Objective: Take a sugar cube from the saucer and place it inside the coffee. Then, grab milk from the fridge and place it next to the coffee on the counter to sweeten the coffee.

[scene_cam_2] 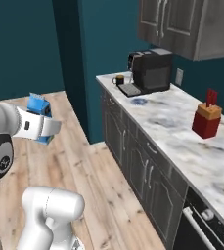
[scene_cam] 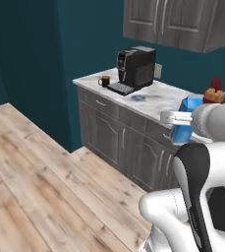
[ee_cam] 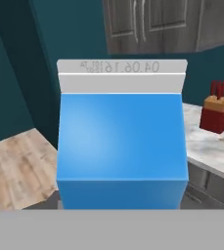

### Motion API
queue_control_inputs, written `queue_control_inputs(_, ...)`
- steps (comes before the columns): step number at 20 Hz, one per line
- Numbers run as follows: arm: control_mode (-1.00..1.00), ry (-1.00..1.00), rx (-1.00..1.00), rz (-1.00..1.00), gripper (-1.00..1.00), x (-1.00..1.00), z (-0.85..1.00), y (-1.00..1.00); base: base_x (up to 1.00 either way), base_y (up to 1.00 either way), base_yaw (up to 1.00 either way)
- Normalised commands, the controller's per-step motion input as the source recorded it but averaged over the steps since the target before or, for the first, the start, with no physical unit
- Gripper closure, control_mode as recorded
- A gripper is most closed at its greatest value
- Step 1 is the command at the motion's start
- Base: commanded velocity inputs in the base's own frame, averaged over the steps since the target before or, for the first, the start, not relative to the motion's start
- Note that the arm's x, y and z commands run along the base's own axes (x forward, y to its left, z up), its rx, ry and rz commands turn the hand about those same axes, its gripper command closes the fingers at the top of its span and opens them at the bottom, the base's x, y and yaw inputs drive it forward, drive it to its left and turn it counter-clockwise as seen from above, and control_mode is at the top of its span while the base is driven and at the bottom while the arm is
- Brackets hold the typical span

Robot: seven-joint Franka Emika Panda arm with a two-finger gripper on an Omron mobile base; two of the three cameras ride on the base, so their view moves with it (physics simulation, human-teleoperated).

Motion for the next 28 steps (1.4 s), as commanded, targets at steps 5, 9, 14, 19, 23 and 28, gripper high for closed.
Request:
queue_control_inputs(5,1.0,0.0,0.0,0.0,1.0,0.0,0.0,0.0,1.0,0.9,-0.24)
queue_control_inputs(9,1.0,0.0,0.0,0.0,1.0,0.0,0.0,0.0,1.0,0.93,-0.28)
queue_control_inputs(14,1.0,0.0,0.0,0.0,1.0,0.0,0.0,0.0,1.0,1.0,-0.36)
queue_control_inputs(19,1.0,0.0,0.0,0.0,1.0,0.0,0.0,0.0,1.0,1.0,-0.43)
queue_control_inputs(23,1.0,0.0,0.0,0.0,1.0,0.0,0.0,0.0,1.0,0.99,-0.49)
queue_control_inputs(28,1.0,0.0,0.0,0.0,1.0,0.0,0.0,0.0,1.0,0.95,-0.52)
